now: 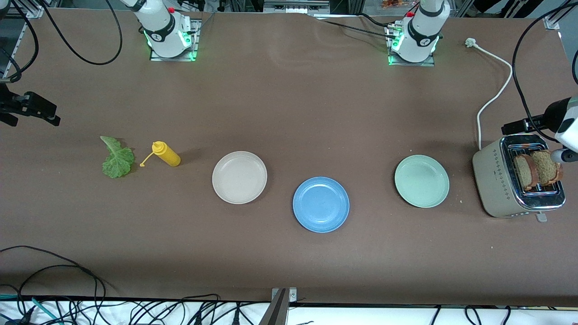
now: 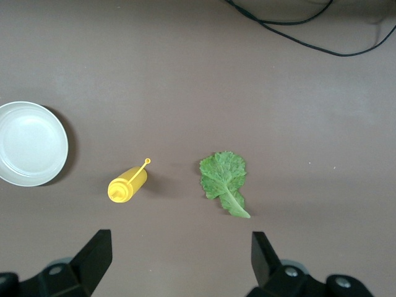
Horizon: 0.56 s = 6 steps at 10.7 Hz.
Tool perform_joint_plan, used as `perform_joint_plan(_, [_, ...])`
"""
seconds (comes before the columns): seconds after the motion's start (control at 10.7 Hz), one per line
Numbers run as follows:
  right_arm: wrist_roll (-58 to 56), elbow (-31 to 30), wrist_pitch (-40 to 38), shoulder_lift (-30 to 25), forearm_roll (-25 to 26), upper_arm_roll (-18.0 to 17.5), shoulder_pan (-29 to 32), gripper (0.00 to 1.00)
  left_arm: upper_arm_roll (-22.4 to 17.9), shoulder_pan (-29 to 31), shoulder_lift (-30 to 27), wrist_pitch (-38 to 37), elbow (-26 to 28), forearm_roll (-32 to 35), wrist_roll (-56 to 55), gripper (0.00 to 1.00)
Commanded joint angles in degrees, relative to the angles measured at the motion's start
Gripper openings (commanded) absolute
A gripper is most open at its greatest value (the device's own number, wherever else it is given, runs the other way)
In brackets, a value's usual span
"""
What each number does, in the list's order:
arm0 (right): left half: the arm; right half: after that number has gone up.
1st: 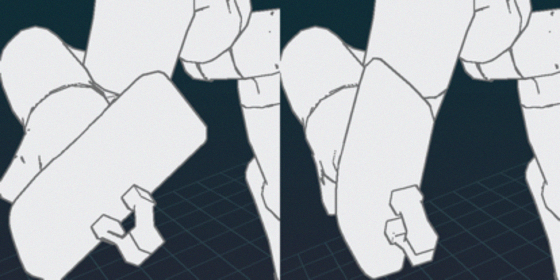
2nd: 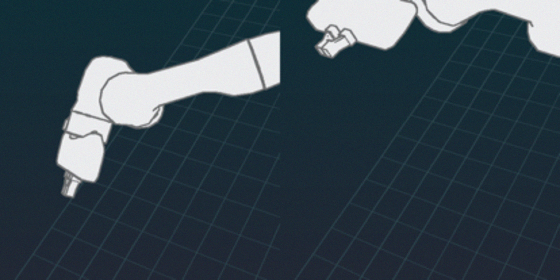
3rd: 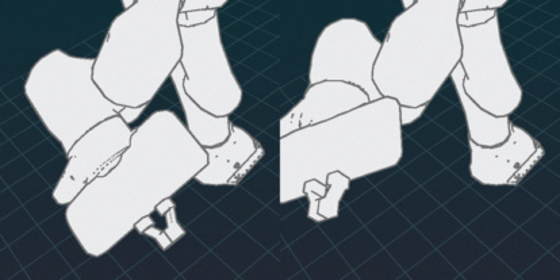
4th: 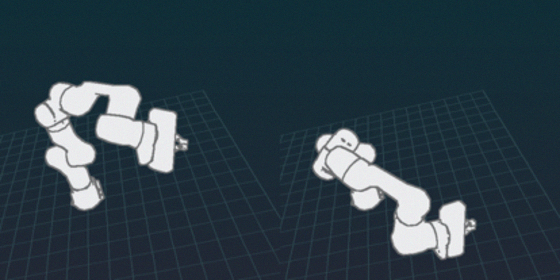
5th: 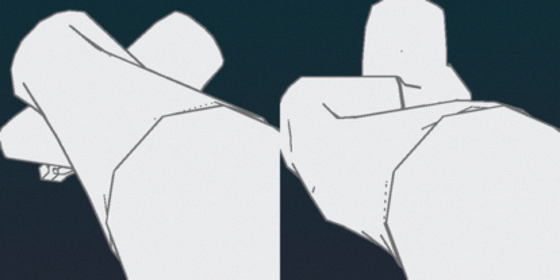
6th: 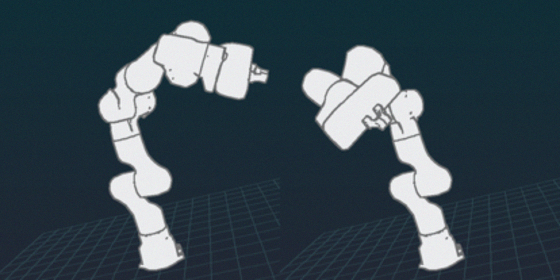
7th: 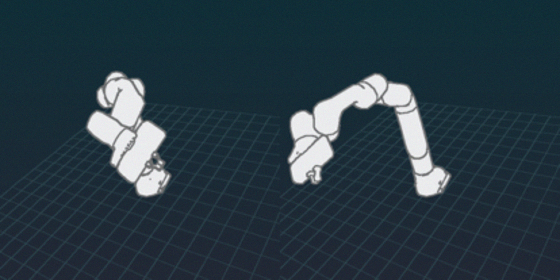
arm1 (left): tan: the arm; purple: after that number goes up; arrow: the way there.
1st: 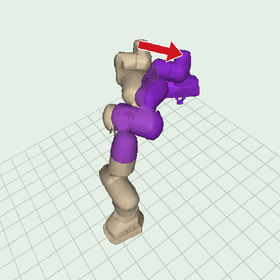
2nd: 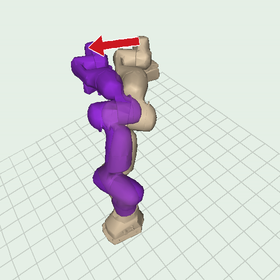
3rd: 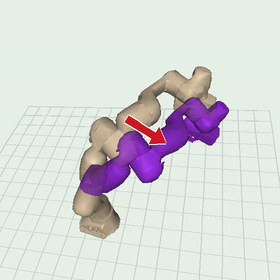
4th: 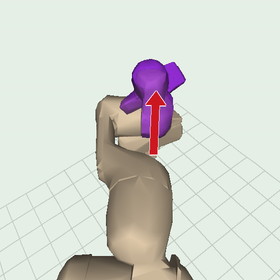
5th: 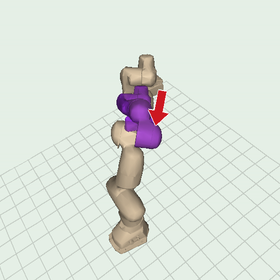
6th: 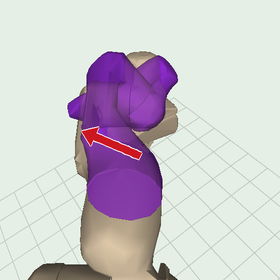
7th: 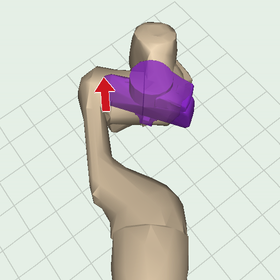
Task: Make sandwich in blue plate with both arms
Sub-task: 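Lower the left gripper onto the bread slice in the toaster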
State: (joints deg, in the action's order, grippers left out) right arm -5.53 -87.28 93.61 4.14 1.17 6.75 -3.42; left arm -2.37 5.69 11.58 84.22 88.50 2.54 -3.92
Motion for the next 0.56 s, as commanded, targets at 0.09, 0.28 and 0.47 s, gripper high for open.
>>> perform_joint_plan(0.09, [-0.63, 0.01, -0.8, -0.62, 0.24, -0.16, 0.08, 1.0, 0.17, 2.14, 4.93, 0.95, -2.89, 2.11, 4.45, 1.0])
perform_joint_plan(0.28, [-0.63, 0.01, -0.8, -0.62, 0.15, -0.16, 0.08, 1.0, 0.17, 2.4, 7.48, 0.95, -4.64, 4.13, 4.53, 1.0])
perform_joint_plan(0.47, [-0.71, 0.01, -0.8, -0.62, 0.15, -0.16, 0.08, 1.0, 0.26, 4.68, 9.42, 1.39, -6.05, 4.14, 6.01, 1.0])
